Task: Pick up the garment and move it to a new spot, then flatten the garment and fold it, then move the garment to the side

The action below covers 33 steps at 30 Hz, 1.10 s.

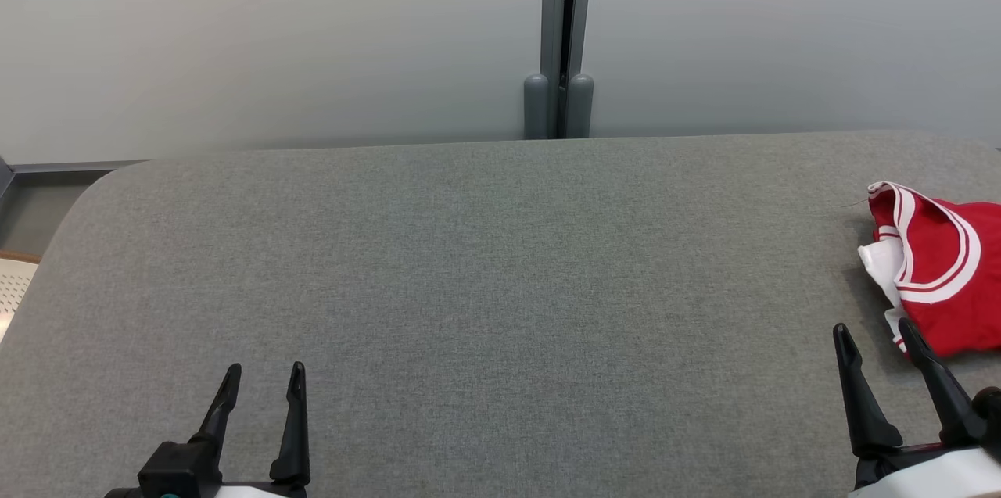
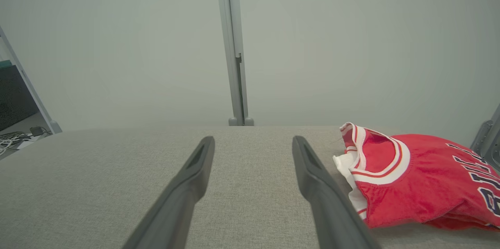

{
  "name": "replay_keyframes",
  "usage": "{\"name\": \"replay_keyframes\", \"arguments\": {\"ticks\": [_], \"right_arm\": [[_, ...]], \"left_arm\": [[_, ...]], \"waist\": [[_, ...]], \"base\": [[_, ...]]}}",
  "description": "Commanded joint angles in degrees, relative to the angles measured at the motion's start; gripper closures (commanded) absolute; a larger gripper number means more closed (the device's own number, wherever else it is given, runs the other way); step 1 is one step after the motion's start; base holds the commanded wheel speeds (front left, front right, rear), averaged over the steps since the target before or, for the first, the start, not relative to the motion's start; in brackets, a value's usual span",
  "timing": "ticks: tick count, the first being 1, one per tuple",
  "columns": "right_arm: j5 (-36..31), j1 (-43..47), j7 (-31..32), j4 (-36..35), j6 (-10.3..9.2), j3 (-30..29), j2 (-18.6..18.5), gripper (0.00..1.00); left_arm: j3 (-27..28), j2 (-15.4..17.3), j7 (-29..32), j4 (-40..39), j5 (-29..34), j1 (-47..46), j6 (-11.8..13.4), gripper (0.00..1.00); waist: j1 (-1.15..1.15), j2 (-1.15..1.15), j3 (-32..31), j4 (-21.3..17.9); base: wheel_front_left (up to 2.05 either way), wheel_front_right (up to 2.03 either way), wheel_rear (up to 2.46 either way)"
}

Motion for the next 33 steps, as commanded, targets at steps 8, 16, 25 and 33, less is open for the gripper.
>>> {"name": "replay_keyframes", "arguments": {"ticks": [8, 16, 25, 33], "right_arm": [[0.10, 0.30, -0.11, -0.05, -0.09, 0.05, 0.04, 0.00], [0.39, 0.24, -0.41, 0.05, -0.09, 0.11, 0.06, 0.00], [1.14, 0.38, -0.07, 1.79, 0.01, 0.65, 0.81, 1.00], [11.07, -1.60, 0.26, 4.18, 0.00, 0.19, 1.17, 1.00]], "left_arm": [[-0.05, 0.63, -0.28, 0.41, -0.08, -1.13, 0.68, 0.00], [-0.16, 0.82, -0.43, 0.28, -0.26, -1.20, 0.96, 0.00], [-0.31, -0.11, 0.13, 1.77, -1.21, 0.39, 0.55, 1.00], [1.68, -0.84, 2.62, 2.40, -10.45, -1.25, -0.99, 1.00]], "waist": [[0.00, 0.00, 0.09, 0.44], [0.00, 0.00, 0.16, 0.47], [0.00, 0.00, 0.26, 0.55], [0.00, 0.00, 0.33, 0.31]], "base": [[0.00, 0.00, 0.00], [0.00, 0.00, 0.00], [0.00, 0.00, 0.00], [0.00, 0.00, 0.00]]}}
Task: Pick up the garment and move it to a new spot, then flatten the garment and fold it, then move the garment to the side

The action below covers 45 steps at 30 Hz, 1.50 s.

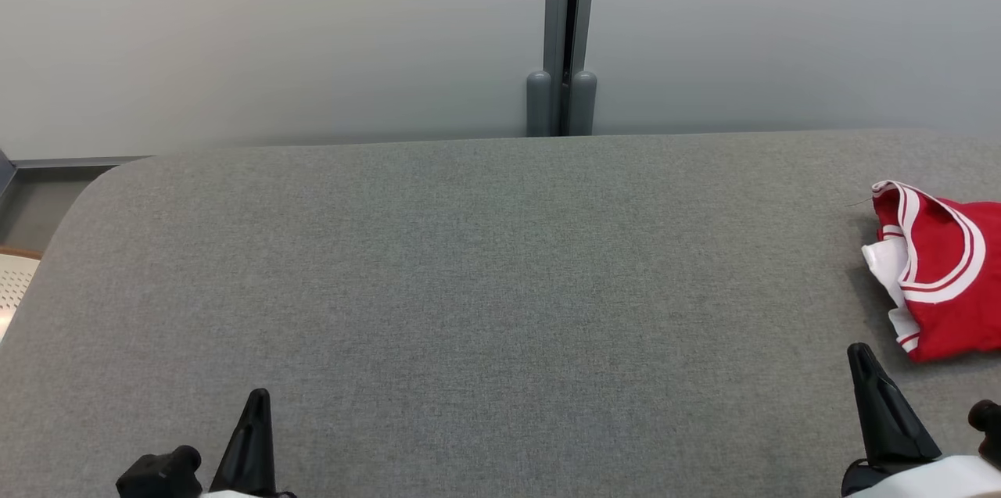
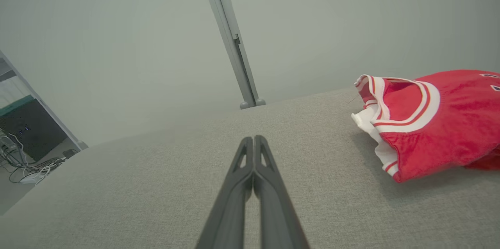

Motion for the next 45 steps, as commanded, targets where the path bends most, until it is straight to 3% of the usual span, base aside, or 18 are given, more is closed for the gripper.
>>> {"name": "replay_keyframes", "arguments": {"ticks": [1, 23, 45], "right_arm": [[2.42, -1.81, 0.12, -0.34, -0.01, -0.50, -0.28, 1.00], [21.93, -5.76, 0.89, 4.54, -0.03, -1.62, 0.73, 1.00], [36.46, -8.74, 1.74, 8.23, -0.02, -2.75, 1.71, 1.00]], "left_arm": [[0.88, 0.13, 0.35, -0.67, -2.30, -2.20, -0.46, 1.00], [4.92, -1.34, 5.37, 0.42, -20.72, -5.41, -3.61, 1.00], [7.99, -2.44, 9.15, 1.27, -34.67, -7.85, -6.00, 1.00]], "waist": [[0.00, 0.00, 0.01, -0.04], [0.00, 0.00, 0.18, -0.62], [0.00, 0.00, 0.34, -1.18]], "base": [[0.00, 0.00, 0.00], [0.00, 0.00, 0.00], [0.00, 0.00, 0.00]]}}
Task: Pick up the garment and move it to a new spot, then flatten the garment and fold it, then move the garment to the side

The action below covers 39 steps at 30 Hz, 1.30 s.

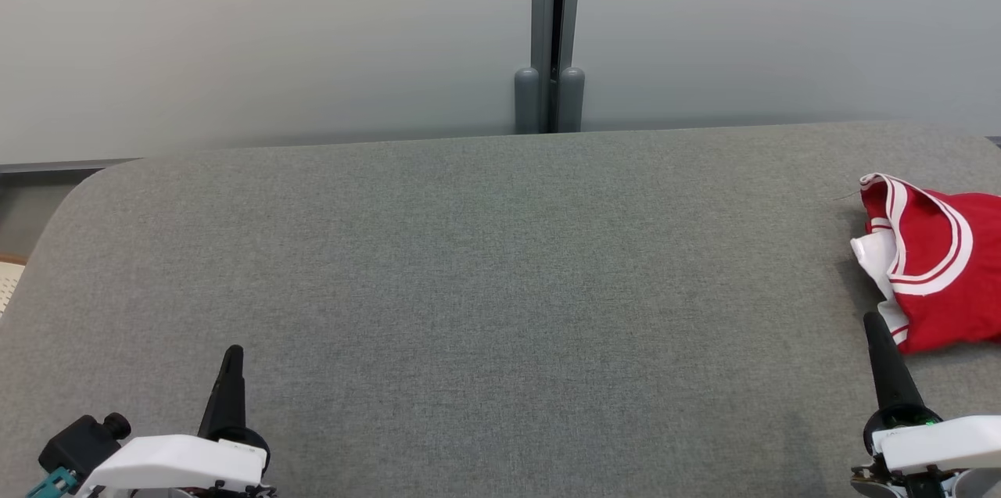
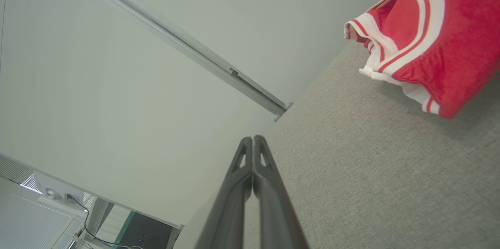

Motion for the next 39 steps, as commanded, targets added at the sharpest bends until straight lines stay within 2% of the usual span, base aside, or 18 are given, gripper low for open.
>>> {"name": "replay_keyframes", "arguments": {"ticks": [1, 39], "right_arm": [[1.90, -1.44, 0.31, -0.10, 0.03, -0.39, -0.15, 1.00], [21.04, -5.38, 1.72, 4.99, 0.02, -2.21, 1.44, 1.00]], "left_arm": [[0.74, 0.27, 0.37, -0.44, -1.69, -1.99, -0.59, 1.00], [4.81, -1.30, 5.50, 0.79, -20.36, -5.01, -3.84, 1.00]], "waist": [[0.00, 0.00, 0.01, -0.04], [0.00, 0.00, 0.30, -1.02]], "base": [[0.00, 0.00, 0.00], [0.00, 0.00, 0.00]]}}
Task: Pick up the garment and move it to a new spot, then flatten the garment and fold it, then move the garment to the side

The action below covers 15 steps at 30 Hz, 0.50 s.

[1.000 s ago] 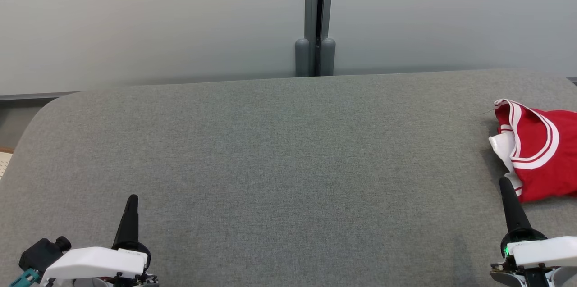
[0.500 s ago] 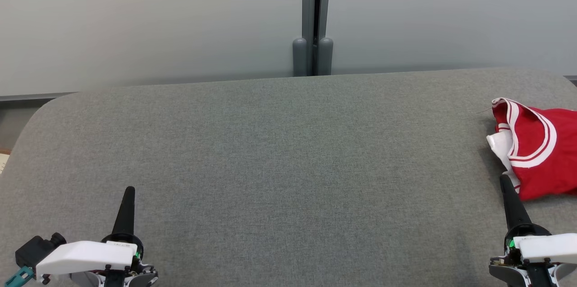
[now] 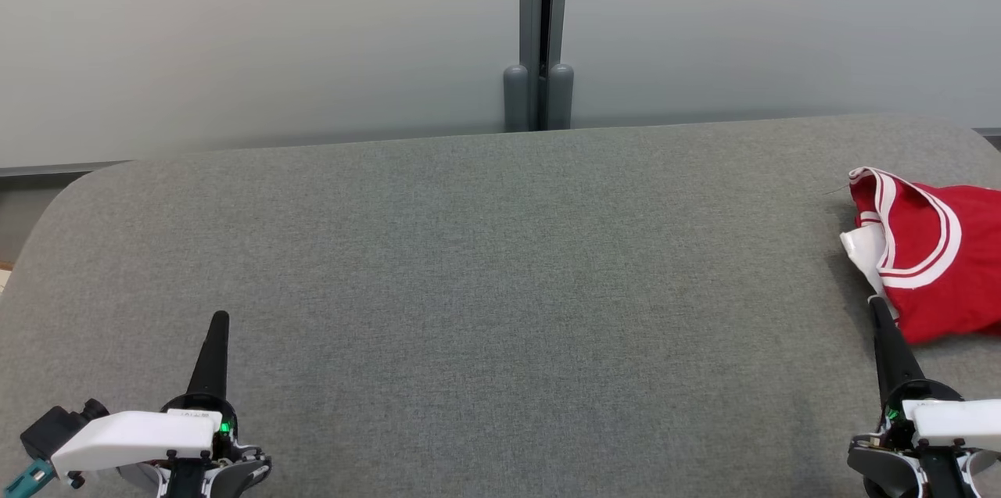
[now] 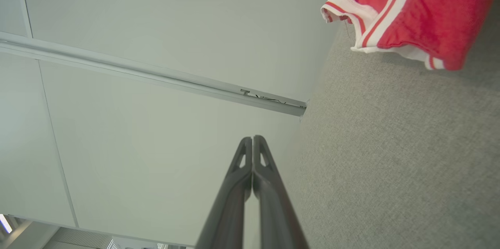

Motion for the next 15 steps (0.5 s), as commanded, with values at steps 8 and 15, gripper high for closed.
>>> {"name": "replay_keyframes", "arguments": {"ticks": [8, 15], "right_arm": [[4.57, -1.73, 0.63, 0.99, 0.01, -0.57, 0.27, 1.00], [7.31, -2.22, 0.82, 1.79, 0.01, -0.90, 0.54, 1.00]], "left_arm": [[1.22, -0.11, 1.27, 0.05, -4.53, -1.75, -1.08, 1.00], [1.82, -0.35, 1.93, 0.26, -7.21, -2.10, -1.53, 1.00]], "waist": [[0.00, 0.00, 0.07, -0.24], [0.00, 0.00, 0.13, -0.43]], "base": [[0.00, 0.00, 0.00], [0.00, 0.00, 0.00]]}}
